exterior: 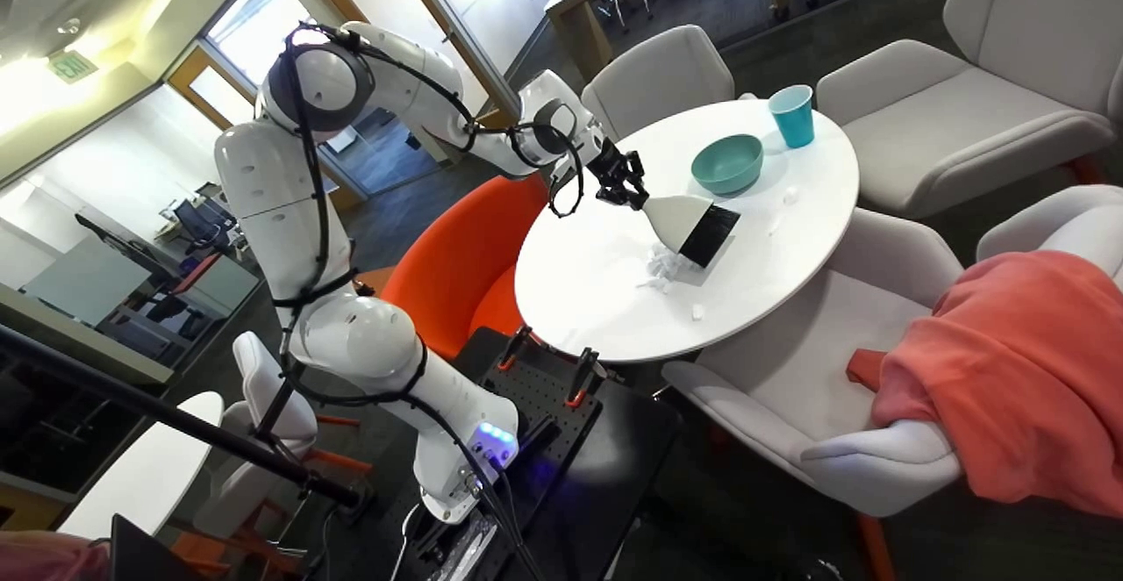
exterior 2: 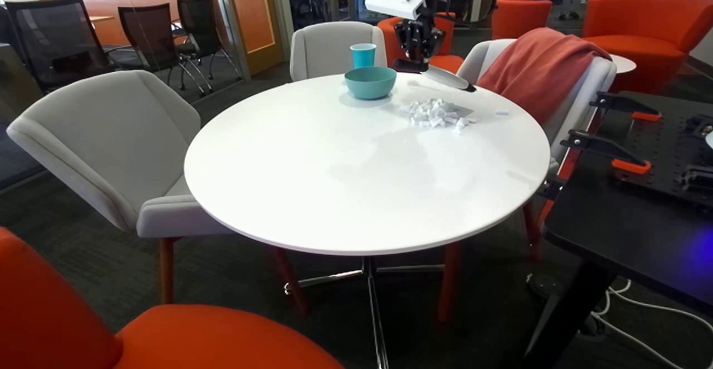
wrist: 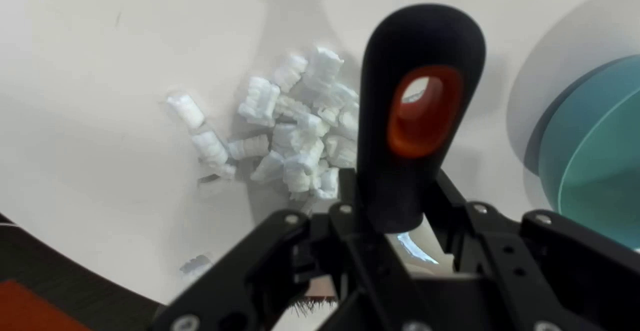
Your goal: Use the brush to move the white objects on the table to the left
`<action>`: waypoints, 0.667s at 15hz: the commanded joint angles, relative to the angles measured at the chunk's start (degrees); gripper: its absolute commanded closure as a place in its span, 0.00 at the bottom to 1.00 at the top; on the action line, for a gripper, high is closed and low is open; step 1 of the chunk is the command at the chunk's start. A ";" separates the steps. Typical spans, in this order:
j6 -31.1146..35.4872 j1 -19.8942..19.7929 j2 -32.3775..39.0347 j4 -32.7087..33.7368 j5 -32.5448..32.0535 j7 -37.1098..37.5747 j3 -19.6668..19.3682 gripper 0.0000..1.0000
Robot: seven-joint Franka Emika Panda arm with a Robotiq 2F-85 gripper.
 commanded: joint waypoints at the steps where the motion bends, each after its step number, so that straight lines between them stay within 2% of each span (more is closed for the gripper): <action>1: 0.09 -5.28 0.70 1.13 7.05 -9.64 4.28 0.88; 5: -0.85 -7.36 1.67 1.97 13.57 -18.43 6.46 0.88; 10: -1.07 -5.22 0.50 0.50 16.69 -22.73 7.77 0.88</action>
